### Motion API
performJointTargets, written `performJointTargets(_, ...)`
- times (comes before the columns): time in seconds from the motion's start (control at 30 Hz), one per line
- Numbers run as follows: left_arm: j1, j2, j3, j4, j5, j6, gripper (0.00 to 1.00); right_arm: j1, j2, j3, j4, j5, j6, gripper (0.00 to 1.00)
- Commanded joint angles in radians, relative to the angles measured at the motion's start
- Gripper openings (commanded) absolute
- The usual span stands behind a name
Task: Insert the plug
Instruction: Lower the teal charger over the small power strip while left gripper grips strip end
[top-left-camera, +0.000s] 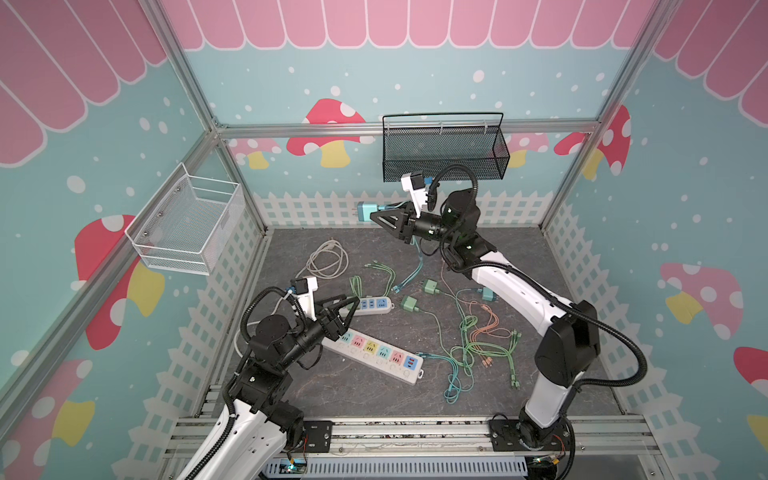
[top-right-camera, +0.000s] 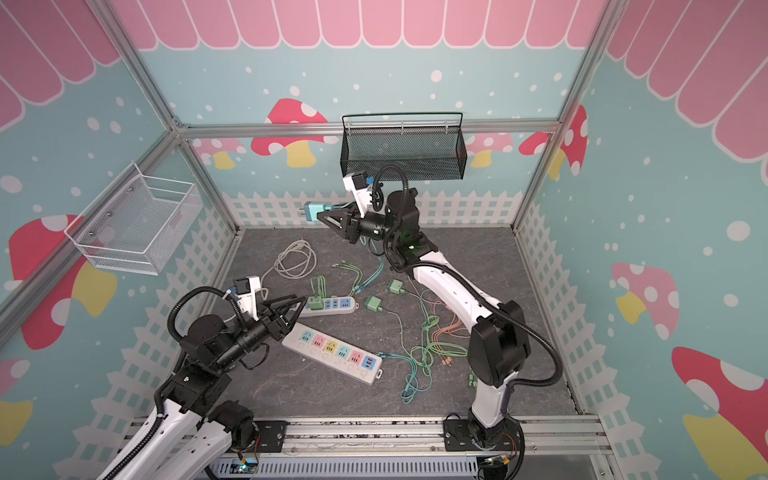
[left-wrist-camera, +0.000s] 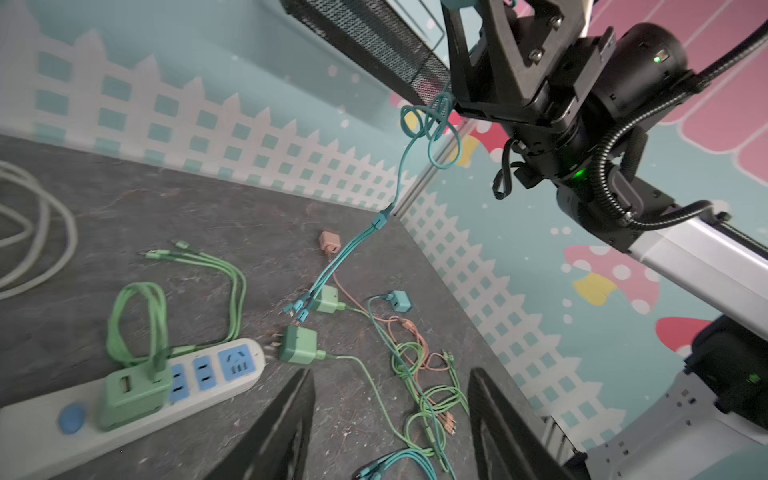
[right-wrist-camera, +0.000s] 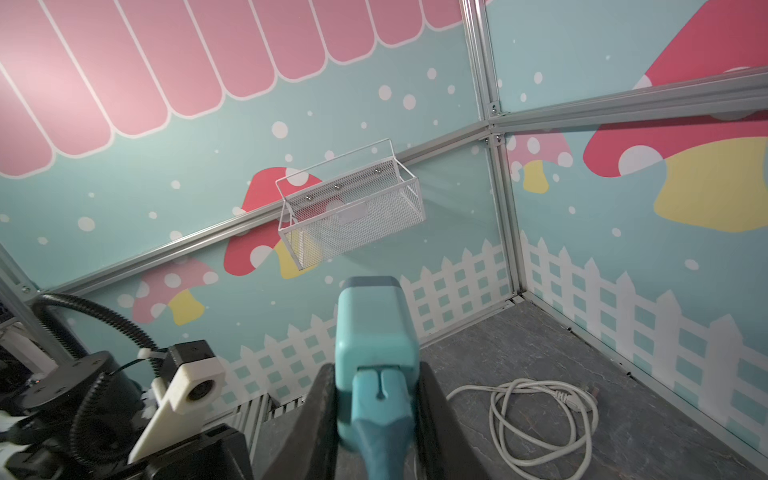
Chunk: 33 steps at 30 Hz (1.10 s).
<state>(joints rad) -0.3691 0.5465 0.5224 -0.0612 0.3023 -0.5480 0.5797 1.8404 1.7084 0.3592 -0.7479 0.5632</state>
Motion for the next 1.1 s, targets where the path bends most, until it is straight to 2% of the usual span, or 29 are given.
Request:
performJointTargets(0.0,-0.002,-0.001,0.034,-0.193,-0.166,0.024,0.59,-0.002,0.115,0.111,-0.085,0.025,-0.086,0.11)
performJointTargets(0.3,0.003,0.015,0.009,-0.223,-0.225,-0.01,0.58,-0.002,0.417,0.586,-0.312,0.059,-0.185,0.11)
performJointTargets(0.4,0.005,0.018,-0.002,-0.232,-0.246,-0.017,0.58,-0.002,0.475,0.683,-0.349,0.061,-0.192,0.11)
performJointTargets(0.53,0.01,0.03,-0.004,-0.258,-0.275,-0.025,0.58,-0.003,0.504,0.661,-0.367,0.047,-0.193,0.11)
performJointTargets(0.8,0.033,0.092,0.017,-0.308,-0.278,-0.032,0.58,-0.003,0.431,0.369,-0.368,0.036,-0.24,0.12)
performJointTargets(0.93,0.053,0.147,0.024,-0.323,-0.279,-0.042,0.58,-0.002,0.375,0.276,-0.462,0.06,-0.329,0.12)
performJointTargets(1.07,0.096,0.22,0.026,-0.327,-0.267,-0.065,0.54,-0.003,0.356,0.259,-0.614,0.088,-0.437,0.12)
